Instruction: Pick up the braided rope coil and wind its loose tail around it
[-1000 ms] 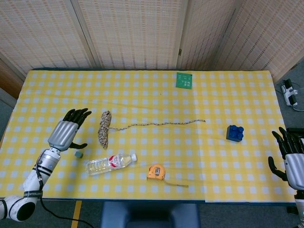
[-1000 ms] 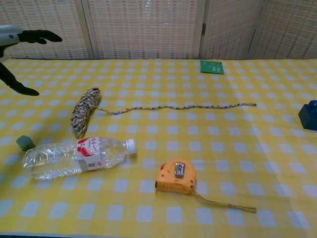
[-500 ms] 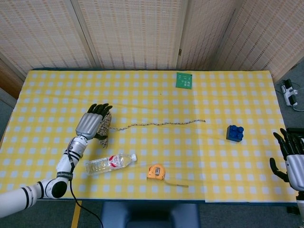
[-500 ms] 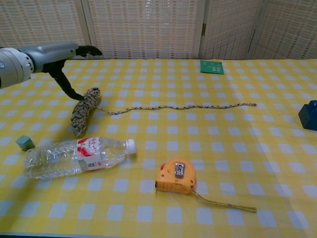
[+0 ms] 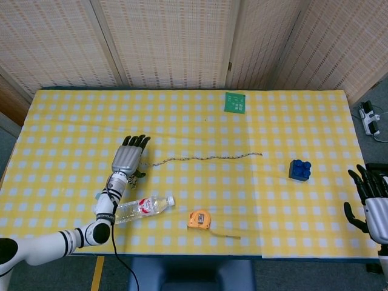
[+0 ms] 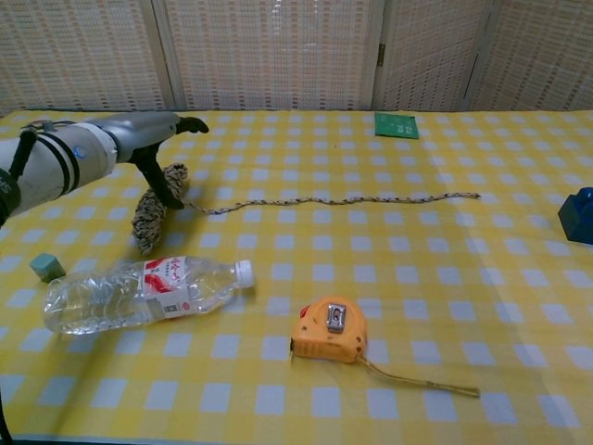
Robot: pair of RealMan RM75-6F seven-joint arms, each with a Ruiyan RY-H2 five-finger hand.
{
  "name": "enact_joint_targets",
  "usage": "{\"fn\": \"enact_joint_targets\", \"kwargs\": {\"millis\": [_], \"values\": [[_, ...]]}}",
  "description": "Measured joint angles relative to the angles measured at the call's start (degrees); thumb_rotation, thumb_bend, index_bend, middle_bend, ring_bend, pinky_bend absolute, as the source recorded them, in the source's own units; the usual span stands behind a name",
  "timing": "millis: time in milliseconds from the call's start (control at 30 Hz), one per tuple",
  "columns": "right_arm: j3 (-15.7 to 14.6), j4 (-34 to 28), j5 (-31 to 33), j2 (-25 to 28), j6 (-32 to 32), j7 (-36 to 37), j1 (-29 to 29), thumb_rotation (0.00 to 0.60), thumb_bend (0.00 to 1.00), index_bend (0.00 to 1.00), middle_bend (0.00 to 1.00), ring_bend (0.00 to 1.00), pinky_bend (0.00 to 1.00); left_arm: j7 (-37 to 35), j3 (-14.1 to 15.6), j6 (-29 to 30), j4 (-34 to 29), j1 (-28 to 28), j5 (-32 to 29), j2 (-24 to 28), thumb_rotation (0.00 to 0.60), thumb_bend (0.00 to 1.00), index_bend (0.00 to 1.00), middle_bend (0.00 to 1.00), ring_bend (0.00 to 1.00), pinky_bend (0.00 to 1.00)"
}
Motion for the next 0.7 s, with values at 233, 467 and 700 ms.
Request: {"fn": "enact_joint_targets", "kwargs": {"millis": [233, 467, 700], "values": [[-0.1, 0.3, 0.1, -0.1, 0.0, 0.3, -0.2, 0.600, 0.51, 0.00, 0.00, 0.06, 0.00, 1.7, 0.9, 1.6, 6.9, -0.9, -1.6, -4.7, 0.600, 0.14, 0.10, 0.09, 0.09, 0.04], [-0.1, 0.4, 0.3, 0.0, -0.4, 0.5, 0.0, 0.600, 0.51, 0.00, 0.00, 0.06, 0.00, 6.1, 2.4, 1.9, 11.9, -1.0, -3.6, -6.7, 0.600, 0.14, 0.08, 0.09, 0.08, 0.04], [-0.1, 0.6, 0.4, -0.1, -0.9, 0.5, 0.3, 0.600, 0.51, 0.00, 0.00, 0.06, 0.00, 10.1, 3.1, 1.9, 15.9, -0.6, -5.6, -6.7, 0.600, 0.14, 0.09, 0.09, 0.08, 0.04]]}}
